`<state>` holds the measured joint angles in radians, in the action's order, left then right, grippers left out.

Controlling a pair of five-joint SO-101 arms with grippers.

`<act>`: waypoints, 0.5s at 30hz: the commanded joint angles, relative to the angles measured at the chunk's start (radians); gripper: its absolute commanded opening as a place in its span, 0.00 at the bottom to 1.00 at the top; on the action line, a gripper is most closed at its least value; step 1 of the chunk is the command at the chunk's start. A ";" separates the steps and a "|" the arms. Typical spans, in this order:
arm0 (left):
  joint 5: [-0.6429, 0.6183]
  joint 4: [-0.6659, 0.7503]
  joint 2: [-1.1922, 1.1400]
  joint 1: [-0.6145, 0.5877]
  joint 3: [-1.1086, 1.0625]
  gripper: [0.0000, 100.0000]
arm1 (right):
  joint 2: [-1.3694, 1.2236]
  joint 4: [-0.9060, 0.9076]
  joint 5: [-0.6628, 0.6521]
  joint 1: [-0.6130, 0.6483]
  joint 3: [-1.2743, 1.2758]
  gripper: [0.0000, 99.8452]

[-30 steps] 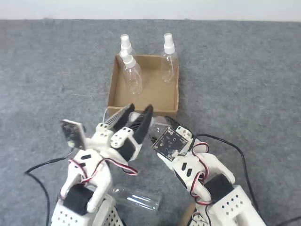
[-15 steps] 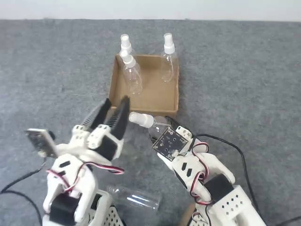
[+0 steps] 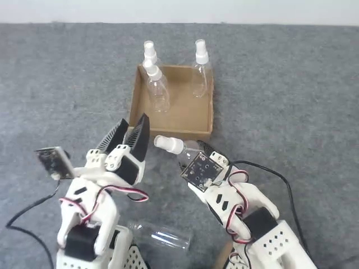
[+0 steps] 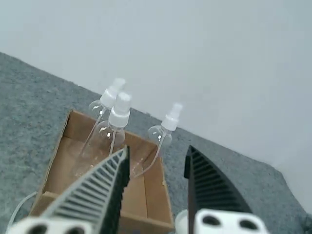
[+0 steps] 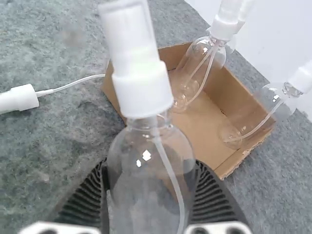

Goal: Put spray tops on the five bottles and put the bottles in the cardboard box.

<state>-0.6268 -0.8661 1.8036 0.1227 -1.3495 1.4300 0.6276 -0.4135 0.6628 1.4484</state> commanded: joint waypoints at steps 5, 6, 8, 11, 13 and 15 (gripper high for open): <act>-0.003 0.000 0.018 0.063 -0.073 0.17 | 0.027 -0.030 -0.011 0.008 -0.021 0.02; -0.003 0.000 0.018 0.087 -0.085 0.17 | 0.027 -0.030 -0.011 0.008 -0.021 0.02; -0.003 0.002 0.018 0.129 -0.097 0.17 | 0.027 -0.030 -0.011 0.008 -0.021 0.02; -0.003 0.002 0.018 0.158 -0.102 0.17 | 0.027 -0.030 -0.011 0.010 -0.021 0.02; -0.003 0.002 0.018 0.170 -0.102 0.17 | 0.027 -0.030 -0.011 0.012 -0.023 0.02; -0.003 0.002 0.018 0.183 -0.102 0.17 | 0.027 -0.030 -0.011 0.033 -0.021 0.02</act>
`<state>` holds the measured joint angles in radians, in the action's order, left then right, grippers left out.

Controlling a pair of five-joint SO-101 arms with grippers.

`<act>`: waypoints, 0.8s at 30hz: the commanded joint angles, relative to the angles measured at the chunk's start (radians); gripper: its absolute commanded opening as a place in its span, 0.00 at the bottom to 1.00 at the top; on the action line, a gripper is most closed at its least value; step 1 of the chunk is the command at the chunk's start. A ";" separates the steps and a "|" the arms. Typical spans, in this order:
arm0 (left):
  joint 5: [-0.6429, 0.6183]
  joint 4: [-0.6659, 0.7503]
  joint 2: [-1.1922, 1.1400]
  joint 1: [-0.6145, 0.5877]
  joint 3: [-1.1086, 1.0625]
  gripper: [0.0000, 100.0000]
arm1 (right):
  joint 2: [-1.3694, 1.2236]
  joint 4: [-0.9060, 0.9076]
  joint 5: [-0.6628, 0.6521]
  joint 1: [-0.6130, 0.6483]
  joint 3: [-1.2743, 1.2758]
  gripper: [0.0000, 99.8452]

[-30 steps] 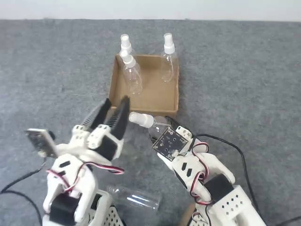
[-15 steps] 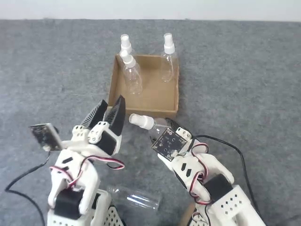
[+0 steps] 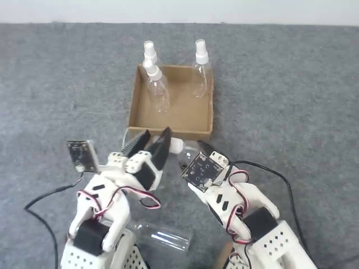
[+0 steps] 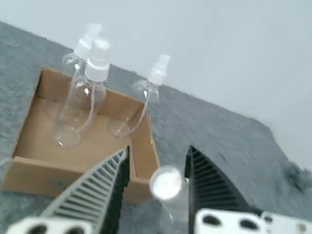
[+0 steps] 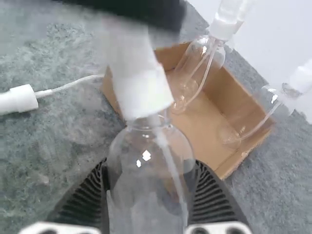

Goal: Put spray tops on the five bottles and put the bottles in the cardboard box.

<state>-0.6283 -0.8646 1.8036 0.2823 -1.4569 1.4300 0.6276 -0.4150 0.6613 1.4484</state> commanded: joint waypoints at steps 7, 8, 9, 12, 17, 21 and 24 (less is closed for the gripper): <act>-0.020 -0.006 0.018 -0.063 0.087 0.17 | 0.027 -0.028 -0.014 0.042 -0.020 0.02; -0.040 -0.006 0.018 -0.080 0.101 0.17 | 0.027 -0.028 -0.014 0.042 -0.020 0.02; -0.055 -0.006 0.018 -0.094 0.114 0.17 | 0.027 -0.028 -0.014 0.042 -0.020 0.02; -0.074 -0.008 0.018 -0.133 0.140 0.17 | 0.027 -0.028 -0.012 0.041 -0.020 0.02; -0.084 -0.008 0.018 -0.235 0.145 0.17 | 0.027 -0.030 -0.011 0.041 -0.020 0.02; -0.115 -0.008 0.018 -0.328 0.140 0.17 | 0.027 -0.071 -0.011 0.041 -0.006 0.02; -0.115 -0.020 0.018 -0.381 0.134 0.17 | 0.027 -0.143 -0.011 0.041 0.031 0.02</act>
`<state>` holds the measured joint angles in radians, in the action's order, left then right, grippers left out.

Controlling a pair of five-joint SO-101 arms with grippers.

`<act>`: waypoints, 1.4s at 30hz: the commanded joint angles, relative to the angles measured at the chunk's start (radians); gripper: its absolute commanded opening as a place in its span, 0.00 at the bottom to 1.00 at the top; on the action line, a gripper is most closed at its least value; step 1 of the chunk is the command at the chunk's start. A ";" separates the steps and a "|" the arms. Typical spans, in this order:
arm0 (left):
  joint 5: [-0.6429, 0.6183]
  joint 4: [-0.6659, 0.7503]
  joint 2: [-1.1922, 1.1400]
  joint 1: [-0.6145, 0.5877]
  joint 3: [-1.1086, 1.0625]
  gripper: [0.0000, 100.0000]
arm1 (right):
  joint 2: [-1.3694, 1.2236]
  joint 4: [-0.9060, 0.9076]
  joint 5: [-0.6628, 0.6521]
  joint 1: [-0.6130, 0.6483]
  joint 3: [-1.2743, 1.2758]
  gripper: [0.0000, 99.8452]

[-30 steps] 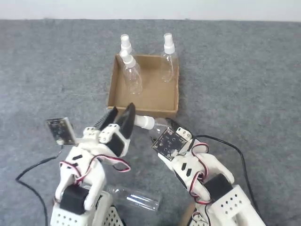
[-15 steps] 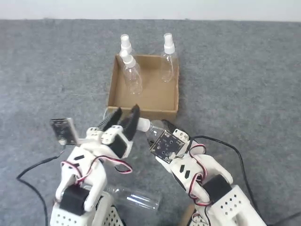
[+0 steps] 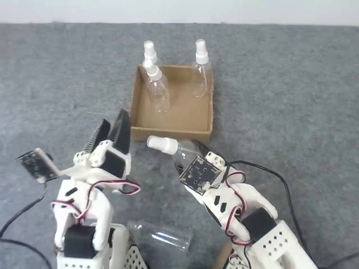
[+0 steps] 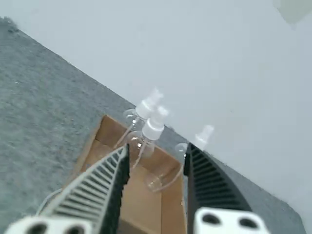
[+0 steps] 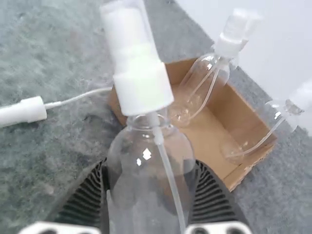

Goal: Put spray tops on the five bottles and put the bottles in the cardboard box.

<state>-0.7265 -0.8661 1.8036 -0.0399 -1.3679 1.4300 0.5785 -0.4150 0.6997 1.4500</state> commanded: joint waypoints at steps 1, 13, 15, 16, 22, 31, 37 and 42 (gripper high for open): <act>-0.017 -0.028 0.018 -0.066 0.036 0.17 | 0.027 -0.119 -0.011 0.002 0.040 0.02; -0.018 -0.049 0.018 -0.041 -0.065 0.17 | 0.027 -0.171 -0.009 0.010 0.046 0.02; -0.014 -0.044 0.018 0.008 -0.090 0.17 | 0.027 -0.197 -0.008 0.012 0.049 0.02; -0.014 -0.034 0.018 0.032 -0.101 0.17 | 0.027 -0.213 -0.008 0.012 0.052 0.02; 0.037 0.063 0.018 0.124 -0.180 0.17 | 0.027 -0.229 0.035 0.035 0.054 0.02; 0.069 0.083 0.018 0.258 -0.197 0.17 | 0.027 -0.226 0.032 0.068 0.066 0.02; 0.080 0.032 0.018 0.318 -0.153 0.17 | 0.024 -0.222 0.032 0.068 0.066 0.02; 0.081 0.000 0.018 0.362 -0.134 0.17 | 0.019 -0.222 0.032 0.068 0.066 0.02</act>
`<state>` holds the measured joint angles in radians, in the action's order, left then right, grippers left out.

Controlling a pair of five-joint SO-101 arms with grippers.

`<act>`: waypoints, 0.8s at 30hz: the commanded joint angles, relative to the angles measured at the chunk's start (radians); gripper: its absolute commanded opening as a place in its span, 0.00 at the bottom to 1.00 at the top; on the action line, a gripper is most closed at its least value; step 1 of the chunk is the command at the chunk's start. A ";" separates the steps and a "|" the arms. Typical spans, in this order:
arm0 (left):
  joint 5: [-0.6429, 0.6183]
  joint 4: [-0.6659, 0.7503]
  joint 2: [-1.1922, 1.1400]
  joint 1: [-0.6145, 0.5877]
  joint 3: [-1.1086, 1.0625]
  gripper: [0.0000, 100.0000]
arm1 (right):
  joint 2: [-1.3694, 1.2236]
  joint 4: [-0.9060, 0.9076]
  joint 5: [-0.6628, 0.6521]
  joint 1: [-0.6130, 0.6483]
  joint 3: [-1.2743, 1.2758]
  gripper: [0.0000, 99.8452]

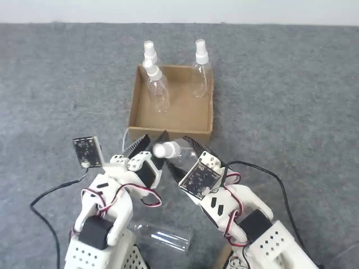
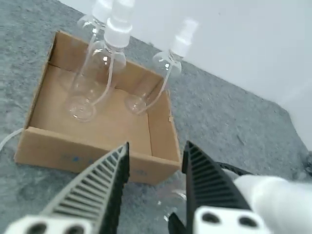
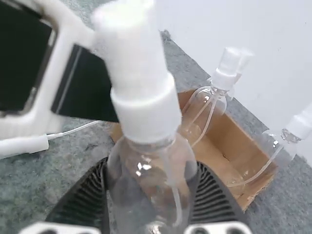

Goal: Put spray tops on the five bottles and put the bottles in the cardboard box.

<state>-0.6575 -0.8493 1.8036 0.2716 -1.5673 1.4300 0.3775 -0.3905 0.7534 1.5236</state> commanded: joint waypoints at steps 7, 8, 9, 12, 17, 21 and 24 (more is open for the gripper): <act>0.043 -0.048 0.018 0.101 0.064 0.17 | 0.018 -0.021 0.008 0.012 -0.008 0.02; 0.046 -0.058 0.018 0.112 0.064 0.17 | 0.018 -0.021 0.008 0.010 -0.008 0.02; 0.044 -0.066 0.018 0.115 0.067 0.17 | 0.018 -0.021 0.008 0.010 -0.008 0.02; 0.043 -0.066 0.018 0.091 0.068 0.17 | 0.018 -0.021 0.008 0.010 -0.008 0.02; 0.041 -0.074 0.018 0.015 0.096 0.17 | 0.018 -0.019 0.008 0.010 -0.006 0.02; 0.009 -0.074 0.018 -0.061 0.127 0.17 | 0.027 -0.019 0.008 0.008 0.011 0.02; 0.011 -0.074 0.018 -0.126 0.137 0.17 | 0.027 -0.019 0.008 0.001 0.020 0.02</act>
<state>-0.6360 -0.9183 1.8052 0.2163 -1.5014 1.4300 0.3775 -0.3936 0.7564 1.5451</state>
